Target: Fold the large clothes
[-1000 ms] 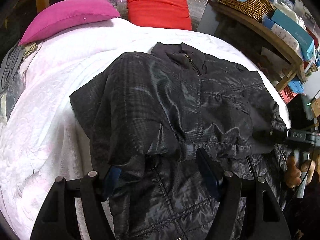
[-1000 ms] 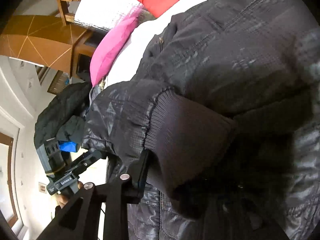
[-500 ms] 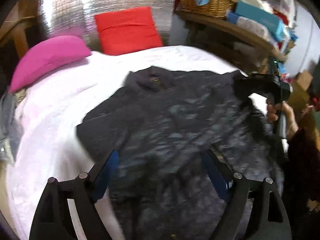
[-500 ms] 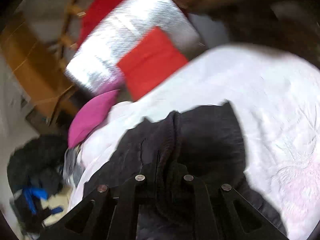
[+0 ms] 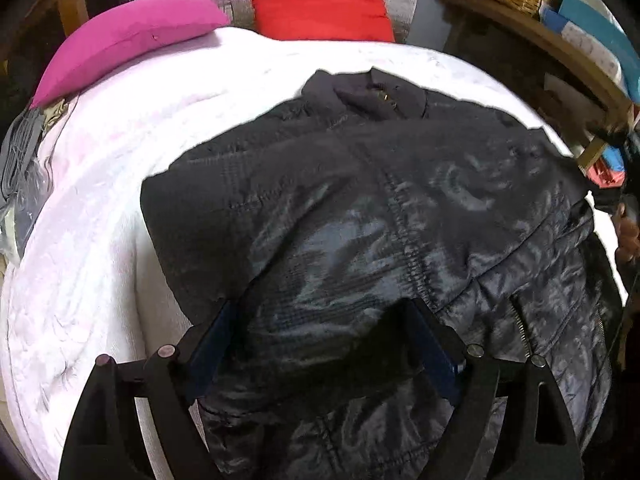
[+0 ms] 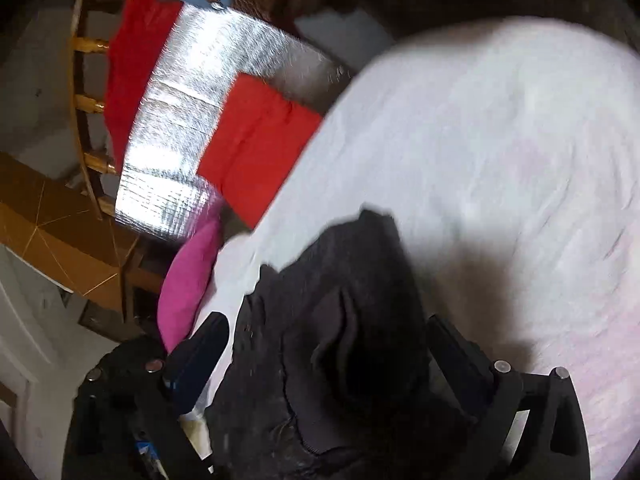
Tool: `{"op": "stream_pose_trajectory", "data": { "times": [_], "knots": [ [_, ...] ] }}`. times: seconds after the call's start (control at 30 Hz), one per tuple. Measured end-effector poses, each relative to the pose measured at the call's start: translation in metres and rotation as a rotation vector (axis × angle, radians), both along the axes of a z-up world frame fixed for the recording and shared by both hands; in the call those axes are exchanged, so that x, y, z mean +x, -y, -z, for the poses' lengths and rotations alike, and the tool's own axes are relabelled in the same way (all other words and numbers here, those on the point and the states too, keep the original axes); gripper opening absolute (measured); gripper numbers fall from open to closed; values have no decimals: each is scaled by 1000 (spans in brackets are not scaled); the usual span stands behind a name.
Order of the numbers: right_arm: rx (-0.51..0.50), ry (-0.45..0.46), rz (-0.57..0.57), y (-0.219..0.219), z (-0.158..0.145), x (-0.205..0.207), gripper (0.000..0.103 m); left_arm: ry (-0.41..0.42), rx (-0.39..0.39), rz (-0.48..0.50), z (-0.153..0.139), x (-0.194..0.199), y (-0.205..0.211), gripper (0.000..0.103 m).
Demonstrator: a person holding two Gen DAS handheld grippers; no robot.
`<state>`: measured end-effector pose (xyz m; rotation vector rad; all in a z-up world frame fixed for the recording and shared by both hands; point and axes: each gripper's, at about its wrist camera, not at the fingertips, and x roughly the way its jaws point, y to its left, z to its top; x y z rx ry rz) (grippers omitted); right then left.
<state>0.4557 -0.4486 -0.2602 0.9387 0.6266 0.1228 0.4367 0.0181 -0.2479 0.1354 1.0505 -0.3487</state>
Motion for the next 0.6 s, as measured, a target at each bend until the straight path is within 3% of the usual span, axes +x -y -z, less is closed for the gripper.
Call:
{"op": "stream_pose_trajectory", "data": {
  "times": [0.1, 0.17, 0.2, 0.23, 0.33, 0.5, 0.6],
  "knots": [
    [-101, -63, -55, -17, 1, 9, 99, 38, -29, -23, -15, 3, -1, 86],
    [-199, -132, -106, -36, 7, 21, 97, 38, 8, -33, -13, 7, 5, 86],
    [-268, -166, -123, -46, 10, 25, 81, 31, 34, -29, -9, 7, 10, 86],
    [-353, -202, -118, -56, 10, 28, 72, 26, 63, -21, -4, 8, 16, 86],
    [-489, -187, -88, -70, -3, 20, 61, 47, 140, -18, 6, 5, 27, 89],
    [-511, -242, -81, -71, 12, 26, 65, 77, 205, -47, 13, 3, 40, 94],
    [-509, -216, -61, -68, -8, 16, 65, 94, 204, -63, 10, -1, 40, 94]
  ]
}}
